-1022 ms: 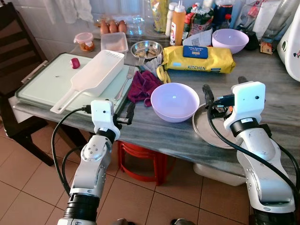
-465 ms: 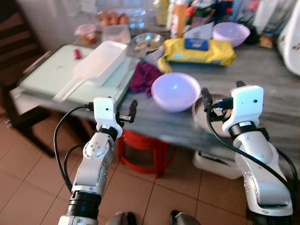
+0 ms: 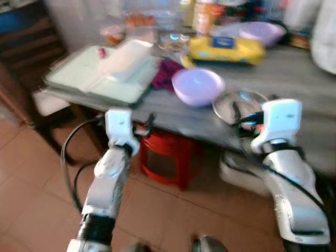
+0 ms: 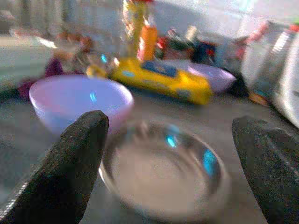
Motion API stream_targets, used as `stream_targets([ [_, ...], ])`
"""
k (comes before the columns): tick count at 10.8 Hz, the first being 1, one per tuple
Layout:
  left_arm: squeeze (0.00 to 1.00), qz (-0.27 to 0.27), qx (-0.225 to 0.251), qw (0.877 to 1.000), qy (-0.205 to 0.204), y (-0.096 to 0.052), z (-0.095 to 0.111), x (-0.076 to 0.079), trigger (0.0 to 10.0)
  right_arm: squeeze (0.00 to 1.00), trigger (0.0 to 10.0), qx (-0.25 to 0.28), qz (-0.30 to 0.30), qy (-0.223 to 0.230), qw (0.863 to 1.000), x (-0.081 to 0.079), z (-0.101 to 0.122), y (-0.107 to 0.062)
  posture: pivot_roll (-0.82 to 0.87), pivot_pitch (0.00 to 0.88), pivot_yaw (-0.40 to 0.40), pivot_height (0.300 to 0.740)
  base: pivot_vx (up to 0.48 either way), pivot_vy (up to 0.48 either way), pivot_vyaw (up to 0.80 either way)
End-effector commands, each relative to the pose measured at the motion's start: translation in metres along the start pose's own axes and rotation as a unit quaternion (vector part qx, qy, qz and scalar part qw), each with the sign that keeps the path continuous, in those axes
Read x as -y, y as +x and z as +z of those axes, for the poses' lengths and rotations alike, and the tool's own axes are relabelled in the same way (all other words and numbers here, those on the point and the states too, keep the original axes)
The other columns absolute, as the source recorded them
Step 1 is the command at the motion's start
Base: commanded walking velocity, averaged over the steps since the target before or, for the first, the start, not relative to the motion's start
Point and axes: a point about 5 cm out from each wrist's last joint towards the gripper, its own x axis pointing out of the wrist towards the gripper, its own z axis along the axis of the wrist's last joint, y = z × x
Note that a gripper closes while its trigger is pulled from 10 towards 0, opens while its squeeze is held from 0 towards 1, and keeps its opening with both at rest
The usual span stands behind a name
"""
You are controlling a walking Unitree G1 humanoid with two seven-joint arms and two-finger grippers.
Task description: Setting the table
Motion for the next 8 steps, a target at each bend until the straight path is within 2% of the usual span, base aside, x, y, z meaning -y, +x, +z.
stream_targets([
  [1, 0.0, 0.008, -0.003, 1.0, 0.006, -0.0013, 0.0001, -0.0065, 10.0, 0.0, 10.0, 0.011, 0.005, 0.004, 1.0, -0.003, 0.0043, 0.001, -0.22, 0.121, 0.054, 0.74, -0.304, 0.0, 0.0],
  [8, 0.0, 0.006, -0.006, 1.0, 0.013, -0.0023, -0.0021, -0.0058, 10.0, 0.0, 10.0, 0.0, 0.0, 0.023, 1.0, -0.0047, -0.0019, 0.0017, -0.21, 0.12, 0.052, 0.74, -0.321, 0.0, 0.0],
])
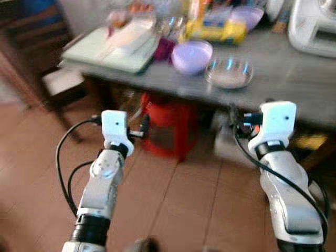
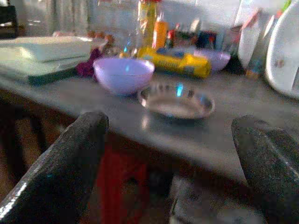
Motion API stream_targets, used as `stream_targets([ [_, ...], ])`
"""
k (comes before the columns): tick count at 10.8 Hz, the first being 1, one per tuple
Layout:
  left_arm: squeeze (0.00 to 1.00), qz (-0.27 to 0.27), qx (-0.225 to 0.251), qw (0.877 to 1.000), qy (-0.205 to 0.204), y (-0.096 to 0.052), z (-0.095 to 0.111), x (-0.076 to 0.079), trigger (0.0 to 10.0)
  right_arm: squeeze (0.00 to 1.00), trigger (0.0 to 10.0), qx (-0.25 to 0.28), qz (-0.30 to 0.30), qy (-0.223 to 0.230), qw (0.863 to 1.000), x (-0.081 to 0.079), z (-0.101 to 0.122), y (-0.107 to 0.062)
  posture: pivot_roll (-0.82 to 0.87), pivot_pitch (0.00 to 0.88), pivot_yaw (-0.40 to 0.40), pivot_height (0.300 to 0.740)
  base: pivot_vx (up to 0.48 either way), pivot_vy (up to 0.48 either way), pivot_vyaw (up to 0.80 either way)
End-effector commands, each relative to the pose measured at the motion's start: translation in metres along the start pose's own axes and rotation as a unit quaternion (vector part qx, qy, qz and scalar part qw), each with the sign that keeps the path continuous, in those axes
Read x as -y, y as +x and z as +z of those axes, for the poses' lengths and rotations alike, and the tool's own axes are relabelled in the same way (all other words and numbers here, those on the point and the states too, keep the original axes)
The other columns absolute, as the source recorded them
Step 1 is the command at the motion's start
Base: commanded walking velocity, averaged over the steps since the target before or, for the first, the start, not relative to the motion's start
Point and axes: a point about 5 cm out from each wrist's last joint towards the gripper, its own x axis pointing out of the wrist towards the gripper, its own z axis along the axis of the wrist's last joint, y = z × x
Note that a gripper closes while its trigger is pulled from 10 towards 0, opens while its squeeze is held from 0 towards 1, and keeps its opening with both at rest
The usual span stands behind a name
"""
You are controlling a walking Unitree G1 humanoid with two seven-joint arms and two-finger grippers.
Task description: Setting the table
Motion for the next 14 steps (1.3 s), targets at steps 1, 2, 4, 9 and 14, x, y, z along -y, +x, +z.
stream_targets([
  [1, 0.0, -0.01, 0.0, 1.0, 0.006, 0.0, 0.0, 0.004, 10.0, 0.0, 10.0, 0.007, -0.001, 0.003, 1.0, 0.001, 0.002, -0.001, -0.21, 0.121, 0.051, 0.74, -0.326, 0.0, 0.0],
  [2, 0.0, -0.009, 0.0, 1.0, 0.008, -0.001, 0.0, 0.003, 10.0, 0.0, 10.0, 0.004, 0.0, 0.008, 1.0, -0.002, 0.0, -0.001, -0.2, 0.116, 0.052, 0.74, -0.315, 0.0, 0.0],
  [4, 0.0, -0.013, -0.007, 1.0, 0.017, -0.004, -0.004, 0.0, 10.0, 0.0, 10.0, -0.007, 0.001, 0.022, 1.0, -0.009, -0.009, -0.005, -0.17, 0.081, 0.061, 0.74, -0.154, 0.0, 0.0],
  [9, 0.0, -0.012, 0.008, 1.0, 0.007, 0.001, -0.001, 0.002, 10.0, 0.0, 10.0, -0.005, -0.008, 0.022, 1.0, -0.004, -0.015, 0.003, -0.16, 0.027, 0.049, 0.74, 0.0, 0.0, 0.0],
  [14, 0.0, -0.059, 0.026, 0.998, -0.005, 0.005, 0.005, 0.018, 10.0, 0.0, 10.0, -0.008, -0.022, 0.029, 0.999, -0.005, -0.019, 0.0, -0.18, 0.033, 0.083, 0.74, 0.0, 0.0, -0.47],
])
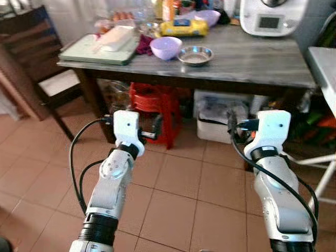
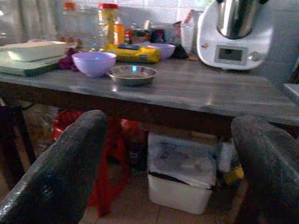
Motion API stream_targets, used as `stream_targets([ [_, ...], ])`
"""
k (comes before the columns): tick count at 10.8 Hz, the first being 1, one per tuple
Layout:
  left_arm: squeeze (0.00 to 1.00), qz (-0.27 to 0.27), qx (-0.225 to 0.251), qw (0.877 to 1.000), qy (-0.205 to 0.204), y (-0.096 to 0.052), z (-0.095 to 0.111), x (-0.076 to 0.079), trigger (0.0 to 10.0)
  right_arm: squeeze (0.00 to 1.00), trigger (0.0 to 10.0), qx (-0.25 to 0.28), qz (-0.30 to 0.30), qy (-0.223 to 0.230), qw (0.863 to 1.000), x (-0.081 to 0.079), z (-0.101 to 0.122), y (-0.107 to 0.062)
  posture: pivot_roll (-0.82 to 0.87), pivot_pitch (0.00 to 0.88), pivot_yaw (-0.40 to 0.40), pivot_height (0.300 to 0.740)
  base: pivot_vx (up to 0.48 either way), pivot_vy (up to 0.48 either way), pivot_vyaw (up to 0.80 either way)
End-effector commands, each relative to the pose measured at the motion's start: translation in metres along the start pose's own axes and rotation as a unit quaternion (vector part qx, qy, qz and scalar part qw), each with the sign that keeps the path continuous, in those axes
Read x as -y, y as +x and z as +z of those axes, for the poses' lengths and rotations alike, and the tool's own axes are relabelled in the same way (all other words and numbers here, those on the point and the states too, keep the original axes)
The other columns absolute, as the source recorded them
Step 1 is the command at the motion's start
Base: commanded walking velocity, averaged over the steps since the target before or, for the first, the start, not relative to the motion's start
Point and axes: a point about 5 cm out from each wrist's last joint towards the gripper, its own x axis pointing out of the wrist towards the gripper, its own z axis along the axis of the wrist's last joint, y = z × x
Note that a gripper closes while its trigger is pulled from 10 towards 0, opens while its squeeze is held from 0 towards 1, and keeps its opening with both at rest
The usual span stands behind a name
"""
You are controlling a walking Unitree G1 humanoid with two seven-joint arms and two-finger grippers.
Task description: Setting the table
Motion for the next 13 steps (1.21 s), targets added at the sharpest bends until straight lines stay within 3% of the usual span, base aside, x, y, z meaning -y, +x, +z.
stream_targets([
  [1, 0.0, -0.006, 0.004, 1.0, 0.0, 0.0024, 0.0018, 0.0, 10.0, 0.0, 10.0, 0.004, -0.005, 0.001, 1.0, 0.0009, 0.0012, -0.0016, -0.19, 0.034, 0.082, 0.74, 0.0, 0.0, -0.66],
  [13, 0.0, -0.009, 0.009, 1.0, -0.008, 0.0056, -0.0004, 0.0014, 10.0, 0.0, 10.0, 0.001, -0.011, -0.001, 1.0, 0.0069, 0.0011, -0.0022, -0.21, 0.041, 0.079, 0.74, 0.0, -0.374, -0.46],
])
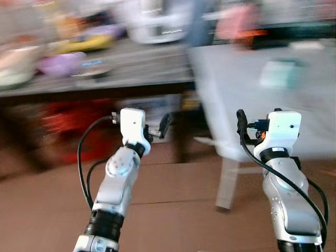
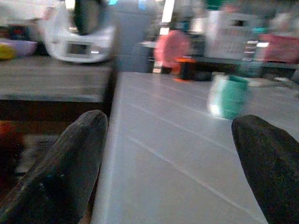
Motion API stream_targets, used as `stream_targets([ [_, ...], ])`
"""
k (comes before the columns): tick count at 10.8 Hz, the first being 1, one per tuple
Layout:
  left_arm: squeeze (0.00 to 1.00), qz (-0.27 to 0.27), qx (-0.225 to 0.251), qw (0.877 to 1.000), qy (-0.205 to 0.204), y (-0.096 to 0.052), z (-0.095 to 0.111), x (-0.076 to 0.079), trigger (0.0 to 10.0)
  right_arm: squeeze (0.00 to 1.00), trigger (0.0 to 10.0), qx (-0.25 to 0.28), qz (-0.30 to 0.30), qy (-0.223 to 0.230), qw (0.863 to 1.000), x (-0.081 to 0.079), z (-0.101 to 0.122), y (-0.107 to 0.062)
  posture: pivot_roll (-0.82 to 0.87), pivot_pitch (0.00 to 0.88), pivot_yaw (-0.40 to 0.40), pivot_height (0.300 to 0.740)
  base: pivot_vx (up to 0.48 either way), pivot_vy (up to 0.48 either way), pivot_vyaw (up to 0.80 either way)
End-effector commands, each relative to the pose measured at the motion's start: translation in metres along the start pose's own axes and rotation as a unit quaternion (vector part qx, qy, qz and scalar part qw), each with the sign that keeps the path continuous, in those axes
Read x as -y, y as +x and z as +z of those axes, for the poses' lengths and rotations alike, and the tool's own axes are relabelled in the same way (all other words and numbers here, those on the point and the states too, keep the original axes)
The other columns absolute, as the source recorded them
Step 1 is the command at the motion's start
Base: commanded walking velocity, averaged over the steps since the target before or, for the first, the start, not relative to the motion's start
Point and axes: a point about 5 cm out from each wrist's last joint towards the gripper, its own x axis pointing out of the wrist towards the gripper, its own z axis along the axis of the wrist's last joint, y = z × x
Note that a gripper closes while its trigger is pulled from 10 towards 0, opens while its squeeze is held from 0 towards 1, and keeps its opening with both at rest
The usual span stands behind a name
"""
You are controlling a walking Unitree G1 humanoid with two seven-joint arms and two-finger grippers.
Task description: Setting the table
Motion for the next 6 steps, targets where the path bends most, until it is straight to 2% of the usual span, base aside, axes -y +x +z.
stream_targets([
  [1, 0.0, 0.009, -0.001, 1.0, 0.009, -0.0016, 0.001, -0.0076, 10.0, 0.0, 10.0, 0.011, 0.011, 0.008, 1.0, -0.0079, 0.0052, 0.0006, -0.21, 0.04, 0.08, 0.74, 0.0, -0.304, 0.0],
  [2, 0.0, 0.008, 0.0, 1.0, 0.009, 0.0, 0.0015, -0.0061, 10.0, 0.0, 10.0, 0.013, 0.013, 0.009, 1.0, -0.0081, 0.0056, 0.0011, -0.2, 0.041, 0.08, 0.74, 0.0, -0.296, 0.0],
  [6, 0.0, 0.002, 0.014, 1.0, -0.003, -0.0016, 0.0042, -0.0014, 10.0, 0.0, 10.0, 0.015, 0.018, 0.021, 1.0, -0.0115, 0.0043, 0.0014, -0.19, 0.043, 0.084, 0.74, 0.0, 0.0, 0.0],
])
